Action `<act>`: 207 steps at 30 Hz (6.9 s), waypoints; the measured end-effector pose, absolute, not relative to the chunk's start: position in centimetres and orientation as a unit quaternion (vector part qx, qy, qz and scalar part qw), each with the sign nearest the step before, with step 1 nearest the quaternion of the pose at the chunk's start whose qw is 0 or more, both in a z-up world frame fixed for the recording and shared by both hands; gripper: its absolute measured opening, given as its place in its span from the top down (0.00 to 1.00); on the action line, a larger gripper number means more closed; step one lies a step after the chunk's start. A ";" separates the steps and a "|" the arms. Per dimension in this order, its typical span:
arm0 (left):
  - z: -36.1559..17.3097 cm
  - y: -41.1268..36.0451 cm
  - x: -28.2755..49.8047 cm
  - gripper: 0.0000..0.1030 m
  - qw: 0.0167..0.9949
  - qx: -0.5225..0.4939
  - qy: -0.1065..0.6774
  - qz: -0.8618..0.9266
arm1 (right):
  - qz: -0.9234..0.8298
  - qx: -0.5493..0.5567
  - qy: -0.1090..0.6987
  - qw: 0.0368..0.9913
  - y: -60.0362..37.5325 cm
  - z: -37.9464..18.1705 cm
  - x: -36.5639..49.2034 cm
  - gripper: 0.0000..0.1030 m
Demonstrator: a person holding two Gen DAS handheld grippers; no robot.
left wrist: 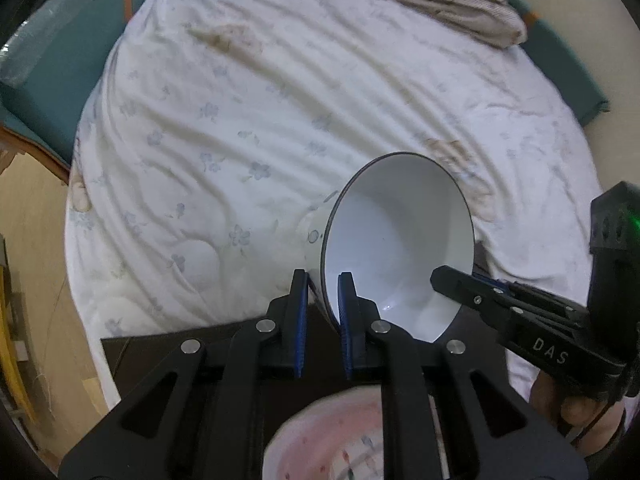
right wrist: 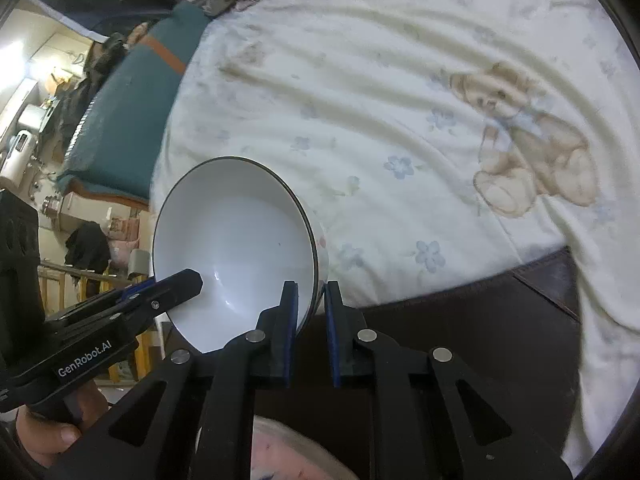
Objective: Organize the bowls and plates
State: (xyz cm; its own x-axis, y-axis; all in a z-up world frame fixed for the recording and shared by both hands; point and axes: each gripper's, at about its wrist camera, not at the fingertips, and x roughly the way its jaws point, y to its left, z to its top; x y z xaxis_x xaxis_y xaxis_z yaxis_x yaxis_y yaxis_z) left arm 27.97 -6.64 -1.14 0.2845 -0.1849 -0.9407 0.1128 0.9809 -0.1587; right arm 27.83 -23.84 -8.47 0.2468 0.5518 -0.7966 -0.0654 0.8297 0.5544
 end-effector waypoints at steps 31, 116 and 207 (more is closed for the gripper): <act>3.8 -5.8 10.4 0.89 0.811 -0.056 0.555 -0.176 | 0.210 0.172 0.547 0.792 -25.4 0.2 8.5 0.85; -13.0 0.2 12.2 0.67 0.664 -0.162 0.724 -0.093 | 0.173 0.180 0.693 0.676 -25.4 -13.3 11.0 0.75; 2.3 1.0 9.4 0.32 0.865 -0.086 0.493 -0.026 | 0.155 0.162 0.462 0.858 -26.4 -0.2 13.2 0.07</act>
State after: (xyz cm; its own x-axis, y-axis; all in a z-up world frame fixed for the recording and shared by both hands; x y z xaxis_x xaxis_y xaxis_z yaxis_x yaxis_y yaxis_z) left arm 9.43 0.98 2.33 0.5117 -0.1301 -0.8492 -0.0395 0.9839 -0.1746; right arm 13.17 -26.40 -0.21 0.5259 0.4156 -0.7421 -0.1163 0.8994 0.4214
